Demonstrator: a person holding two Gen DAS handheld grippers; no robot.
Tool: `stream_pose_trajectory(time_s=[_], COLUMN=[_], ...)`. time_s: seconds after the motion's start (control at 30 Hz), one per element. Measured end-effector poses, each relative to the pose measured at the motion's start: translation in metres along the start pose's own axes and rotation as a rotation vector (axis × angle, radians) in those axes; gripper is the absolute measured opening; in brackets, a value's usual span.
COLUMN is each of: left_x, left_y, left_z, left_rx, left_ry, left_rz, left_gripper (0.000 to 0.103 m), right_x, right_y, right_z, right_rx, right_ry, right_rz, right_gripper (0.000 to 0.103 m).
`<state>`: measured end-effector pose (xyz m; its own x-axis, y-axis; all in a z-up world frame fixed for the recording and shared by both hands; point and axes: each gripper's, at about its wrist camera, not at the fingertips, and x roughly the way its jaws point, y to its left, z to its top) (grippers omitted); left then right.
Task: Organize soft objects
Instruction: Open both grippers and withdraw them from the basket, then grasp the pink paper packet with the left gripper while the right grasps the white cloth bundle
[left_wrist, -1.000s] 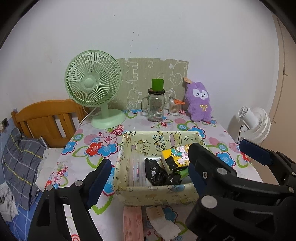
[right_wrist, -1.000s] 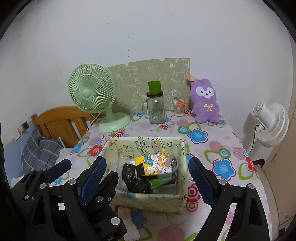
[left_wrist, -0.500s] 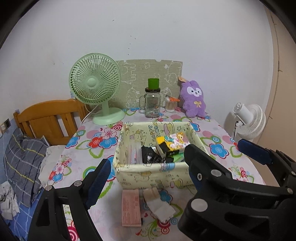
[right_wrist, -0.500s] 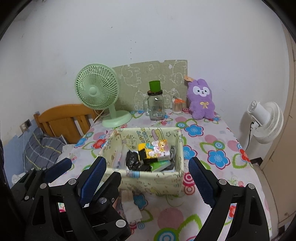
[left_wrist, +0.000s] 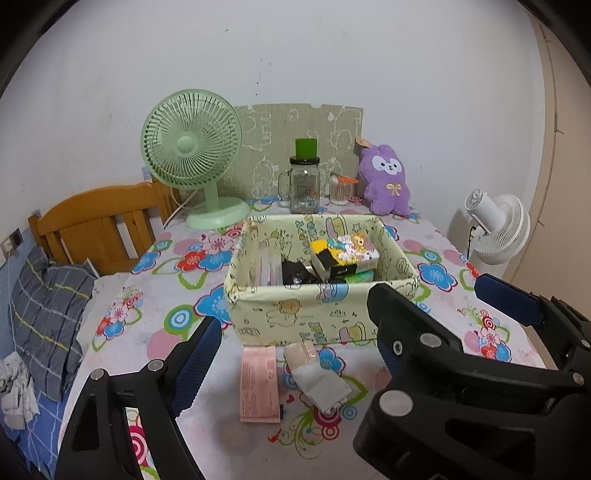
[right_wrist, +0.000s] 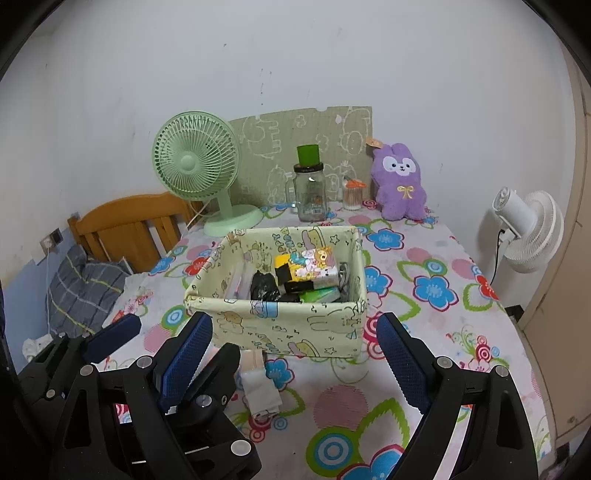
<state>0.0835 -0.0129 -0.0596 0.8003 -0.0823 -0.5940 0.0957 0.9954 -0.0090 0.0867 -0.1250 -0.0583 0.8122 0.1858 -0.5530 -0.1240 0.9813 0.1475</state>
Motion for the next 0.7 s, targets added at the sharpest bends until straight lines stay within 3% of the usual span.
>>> stream_pose_trajectory(time_s=[0.5,0.7], left_x=[0.020,0.031], left_y=[-0.002,0.001], left_z=[-0.024,-0.033], left_rx=[0.007,0.005], left_ry=[0.055,0.093], left_rz=[0.000,-0.011], left_gripper=[0.087,0.079], right_x=[0.019,0.033], right_y=[-0.007,-0.005], right_z=[-0.025,-0.034], right_rx=[0.015,0.004], right_ry=[0.052,0.087], right_rz=[0.003,0.004], right_gripper=[0.092,0.091])
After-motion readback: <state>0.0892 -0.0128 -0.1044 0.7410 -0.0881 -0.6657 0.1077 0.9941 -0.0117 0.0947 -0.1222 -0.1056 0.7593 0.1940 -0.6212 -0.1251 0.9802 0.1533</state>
